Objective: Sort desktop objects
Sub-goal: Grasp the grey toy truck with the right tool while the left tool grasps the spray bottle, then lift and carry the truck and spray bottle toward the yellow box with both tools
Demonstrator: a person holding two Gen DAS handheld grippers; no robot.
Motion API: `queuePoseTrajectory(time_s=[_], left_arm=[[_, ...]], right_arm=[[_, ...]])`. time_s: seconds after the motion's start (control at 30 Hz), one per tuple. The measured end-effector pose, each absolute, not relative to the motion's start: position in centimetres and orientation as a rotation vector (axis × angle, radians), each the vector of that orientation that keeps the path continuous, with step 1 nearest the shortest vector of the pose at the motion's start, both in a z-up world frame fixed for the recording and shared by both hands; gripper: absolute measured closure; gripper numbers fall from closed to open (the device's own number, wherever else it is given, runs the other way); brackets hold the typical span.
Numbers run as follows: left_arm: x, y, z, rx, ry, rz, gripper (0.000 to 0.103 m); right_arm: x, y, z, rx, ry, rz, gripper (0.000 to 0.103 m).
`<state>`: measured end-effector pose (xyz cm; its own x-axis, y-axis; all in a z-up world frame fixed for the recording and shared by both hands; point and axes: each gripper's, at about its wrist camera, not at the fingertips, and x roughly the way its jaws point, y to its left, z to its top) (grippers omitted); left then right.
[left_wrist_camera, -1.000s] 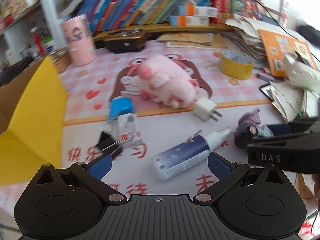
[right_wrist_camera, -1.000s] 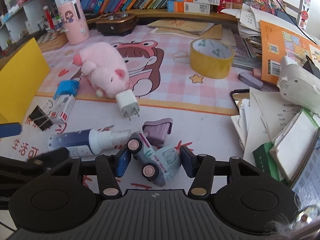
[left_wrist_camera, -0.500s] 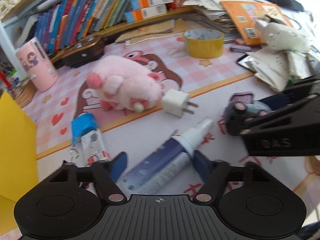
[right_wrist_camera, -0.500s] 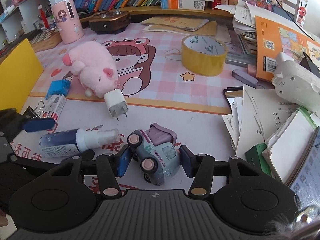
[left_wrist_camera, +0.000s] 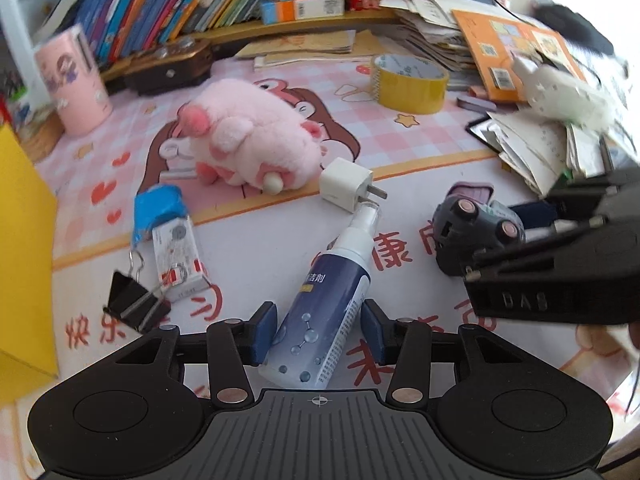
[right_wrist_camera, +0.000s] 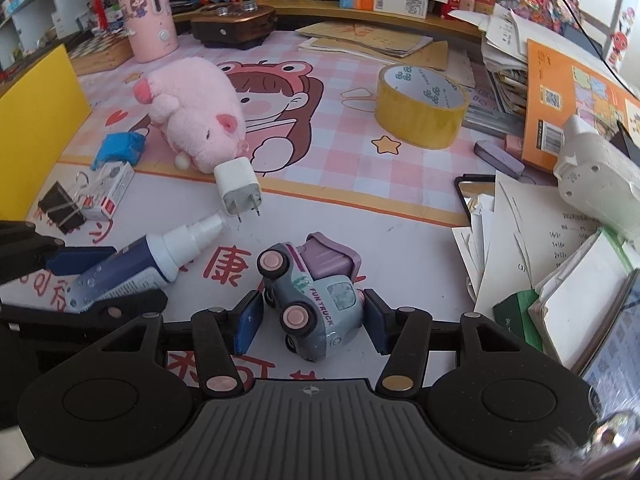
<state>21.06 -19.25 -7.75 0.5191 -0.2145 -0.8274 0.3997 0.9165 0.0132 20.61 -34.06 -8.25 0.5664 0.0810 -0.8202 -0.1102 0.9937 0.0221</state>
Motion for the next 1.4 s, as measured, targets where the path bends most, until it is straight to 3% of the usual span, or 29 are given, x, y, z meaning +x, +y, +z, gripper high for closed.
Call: queuePoseTrajectory(time_s=[0.03,0.13,0.77,1.4], left_arm=[[21.1,-19.2,-7.8,0.21,0.958,-0.37,0.058],[20.9,-19.7,-7.6,0.22,0.957,-0.379,0.072],[16.9,-12.7,0.2,-0.136,0.809,-0.321,0.072],[9.6,-3.3,0.6,-0.189,0.78,-0.261,0.072]], right_arm=[[20.6,-34.1,-8.2,-0.035,0.96,0.118,0.053],[20.6,-34.3,-8.1,-0.003,0.953,0.131,0.061],[17.5,-32.0,-1.3,0.12,0.793,0.232,0.061],[12.0,-21.8,-0.4,0.082,0.812,0.3,0.061]])
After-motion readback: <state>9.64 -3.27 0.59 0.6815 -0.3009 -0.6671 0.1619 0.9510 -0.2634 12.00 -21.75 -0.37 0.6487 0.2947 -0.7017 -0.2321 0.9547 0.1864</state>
